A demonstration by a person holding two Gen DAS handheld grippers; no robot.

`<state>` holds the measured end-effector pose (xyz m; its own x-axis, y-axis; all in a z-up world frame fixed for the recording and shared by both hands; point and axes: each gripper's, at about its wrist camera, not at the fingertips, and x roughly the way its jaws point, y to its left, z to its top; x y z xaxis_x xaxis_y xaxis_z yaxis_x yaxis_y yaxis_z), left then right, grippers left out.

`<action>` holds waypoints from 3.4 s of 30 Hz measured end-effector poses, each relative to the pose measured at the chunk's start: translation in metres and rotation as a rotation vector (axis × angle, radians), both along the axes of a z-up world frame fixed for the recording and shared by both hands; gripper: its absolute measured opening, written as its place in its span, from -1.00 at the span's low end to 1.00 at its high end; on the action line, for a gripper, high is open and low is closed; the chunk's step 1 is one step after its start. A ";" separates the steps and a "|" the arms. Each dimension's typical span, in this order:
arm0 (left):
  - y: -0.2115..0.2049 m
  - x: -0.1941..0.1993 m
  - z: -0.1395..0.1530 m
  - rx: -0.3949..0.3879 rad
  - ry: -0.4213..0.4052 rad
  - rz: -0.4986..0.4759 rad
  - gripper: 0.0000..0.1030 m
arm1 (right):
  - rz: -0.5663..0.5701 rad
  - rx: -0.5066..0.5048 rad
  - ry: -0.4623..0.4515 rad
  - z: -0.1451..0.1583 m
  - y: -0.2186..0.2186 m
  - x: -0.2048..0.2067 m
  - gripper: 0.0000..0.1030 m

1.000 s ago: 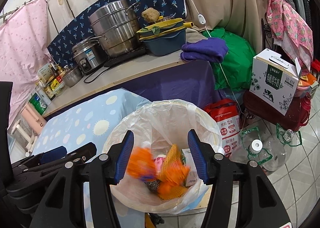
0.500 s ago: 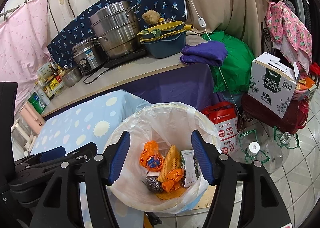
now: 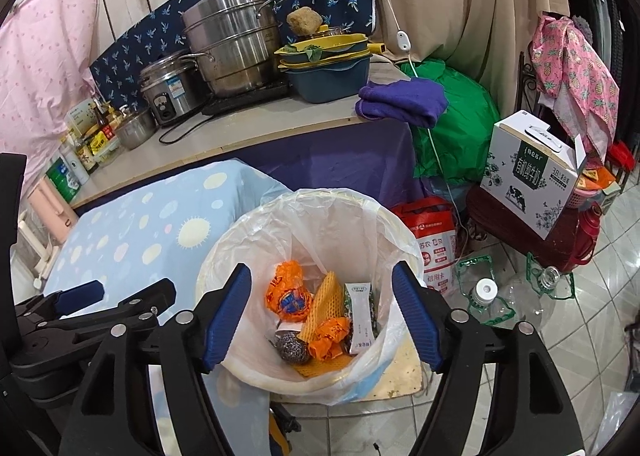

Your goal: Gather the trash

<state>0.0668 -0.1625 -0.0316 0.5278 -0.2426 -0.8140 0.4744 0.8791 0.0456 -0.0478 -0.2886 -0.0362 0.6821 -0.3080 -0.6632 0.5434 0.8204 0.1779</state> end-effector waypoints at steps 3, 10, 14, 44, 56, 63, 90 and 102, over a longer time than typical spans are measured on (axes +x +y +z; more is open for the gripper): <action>0.006 -0.001 -0.001 0.007 0.006 0.006 0.74 | 0.001 -0.019 0.029 0.000 0.004 0.000 0.44; 0.021 -0.002 -0.003 0.017 0.016 0.036 0.77 | 0.024 -0.026 0.068 -0.001 0.011 0.000 0.58; 0.028 -0.002 -0.004 0.028 0.019 0.057 0.77 | 0.031 -0.018 0.082 -0.002 0.013 0.000 0.62; 0.044 -0.006 -0.012 0.034 0.027 0.088 0.77 | 0.063 -0.062 0.143 -0.008 0.027 0.005 0.64; 0.040 -0.008 -0.014 0.041 0.026 0.078 0.77 | 0.065 -0.063 0.147 -0.010 0.026 0.004 0.64; 0.039 -0.007 -0.015 0.046 0.029 0.083 0.76 | 0.063 -0.067 0.150 -0.011 0.026 0.004 0.64; 0.034 -0.013 -0.017 0.066 0.030 0.060 0.76 | 0.066 -0.065 0.155 -0.015 0.023 0.003 0.64; 0.040 -0.012 -0.018 0.058 0.034 0.073 0.76 | 0.069 -0.064 0.158 -0.014 0.027 0.006 0.64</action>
<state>0.0550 -0.1228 -0.0491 0.5144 -0.1567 -0.8431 0.4116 0.9076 0.0825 -0.0420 -0.2611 -0.0502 0.5918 -0.3094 -0.7443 0.5027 0.8635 0.0408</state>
